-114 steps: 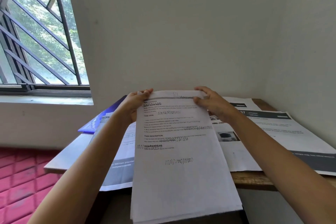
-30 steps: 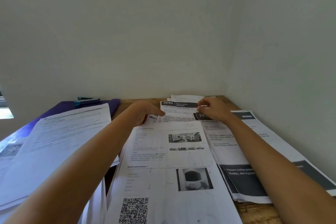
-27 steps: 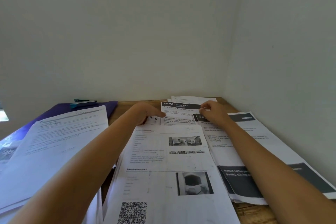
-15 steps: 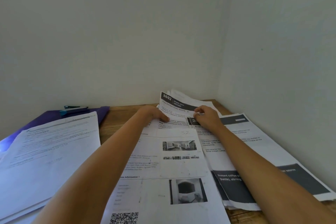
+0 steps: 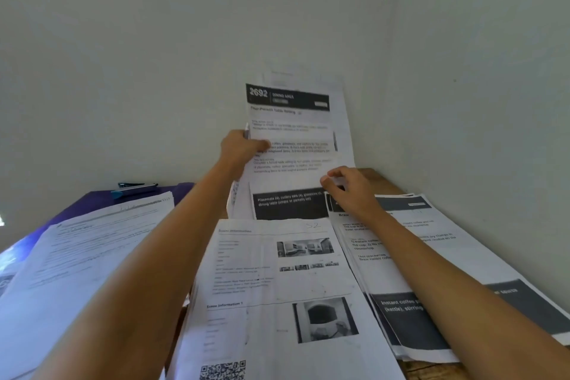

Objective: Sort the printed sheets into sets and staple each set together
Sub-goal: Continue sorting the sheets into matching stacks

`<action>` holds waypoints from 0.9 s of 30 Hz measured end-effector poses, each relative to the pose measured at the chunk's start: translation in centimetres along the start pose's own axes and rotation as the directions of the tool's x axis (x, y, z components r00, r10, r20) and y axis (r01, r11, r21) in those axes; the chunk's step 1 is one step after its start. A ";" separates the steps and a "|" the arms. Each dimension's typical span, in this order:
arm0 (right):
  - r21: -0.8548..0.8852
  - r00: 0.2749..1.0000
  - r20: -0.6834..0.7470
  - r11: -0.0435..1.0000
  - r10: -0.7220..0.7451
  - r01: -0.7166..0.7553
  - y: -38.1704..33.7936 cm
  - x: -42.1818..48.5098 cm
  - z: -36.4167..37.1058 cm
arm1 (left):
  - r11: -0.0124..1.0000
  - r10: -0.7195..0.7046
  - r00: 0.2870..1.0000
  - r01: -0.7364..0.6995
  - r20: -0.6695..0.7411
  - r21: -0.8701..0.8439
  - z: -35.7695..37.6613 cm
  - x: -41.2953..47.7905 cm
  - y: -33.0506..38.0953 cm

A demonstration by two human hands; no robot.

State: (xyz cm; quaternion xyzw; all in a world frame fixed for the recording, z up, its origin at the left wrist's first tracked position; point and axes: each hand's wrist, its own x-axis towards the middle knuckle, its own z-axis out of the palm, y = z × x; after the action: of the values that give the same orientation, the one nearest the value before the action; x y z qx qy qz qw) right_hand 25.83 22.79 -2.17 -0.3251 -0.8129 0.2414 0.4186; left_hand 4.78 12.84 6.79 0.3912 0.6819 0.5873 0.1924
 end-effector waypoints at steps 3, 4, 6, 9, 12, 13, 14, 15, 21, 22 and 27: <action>0.059 0.998 -0.024 0.996 0.062 -0.060 -0.4 -0.1 -0.1 | 0.994 0.025 0.999 -0.029 -0.042 -0.101 -1.7 0.5 1.1; 0.095 0.995 -0.027 0.991 0.097 -0.094 -0.5 -0.1 -0.1 | 0.986 0.022 0.999 -0.030 -0.050 -0.161 -2.2 0.6 1.4; 0.169 0.986 -0.011 0.973 0.164 -0.160 -0.5 0.0 -0.1 | 0.962 0.017 0.998 -0.034 -0.064 -0.269 -3.4 0.6 2.3; 0.290 0.971 0.039 0.927 0.237 -0.238 -0.8 0.3 -0.2 | 0.924 0.025 0.995 -0.060 -0.097 -0.377 -4.9 0.4 3.8; 0.410 0.952 0.046 0.863 0.302 -0.294 -0.9 0.8 -0.4 | 0.873 0.044 0.991 -0.098 -0.124 -0.478 -6.2 -0.3 5.7; 0.455 0.947 0.044 0.838 0.318 -0.302 -1.0 0.9 -0.5 | 0.859 0.049 0.990 -0.110 -0.135 -0.500 -6.7 -0.5 6.2; 0.510 0.942 0.051 0.803 0.331 -0.309 -0.9 1.1 -0.6 | 0.847 0.052 0.988 -0.121 -0.145 -0.518 -7.1 -0.7 6.7; 0.565 0.937 0.067 0.762 0.342 -0.318 -0.8 1.3 -0.7 | 0.835 0.056 0.987 -0.131 -0.154 -0.534 -7.6 -1.0 7.2; 0.830 0.908 0.231 0.416 0.349 -0.371 -1.9 1.8 -2.3 | 0.739 0.018 0.991 -0.101 -0.130 -0.667 -9.9 -2.6 8.6; 0.840 0.907 0.251 0.389 0.338 -0.377 -2.2 1.8 -2.6 | 0.730 0.001 0.992 -0.086 -0.124 -0.678 -10.1 -2.9 8.5; 0.856 0.898 0.342 0.303 0.277 -0.419 -3.0 1.8 -3.2 | 0.769 -0.117 0.992 0.060 -0.048 -0.636 -10.4 -4.4 5.8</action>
State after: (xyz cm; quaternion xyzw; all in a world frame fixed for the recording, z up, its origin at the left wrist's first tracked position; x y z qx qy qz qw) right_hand 26.77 22.49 2.52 -0.1920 -0.4782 0.7522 0.4106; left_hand 1.81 2.73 13.89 0.2459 0.4700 0.7886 0.3112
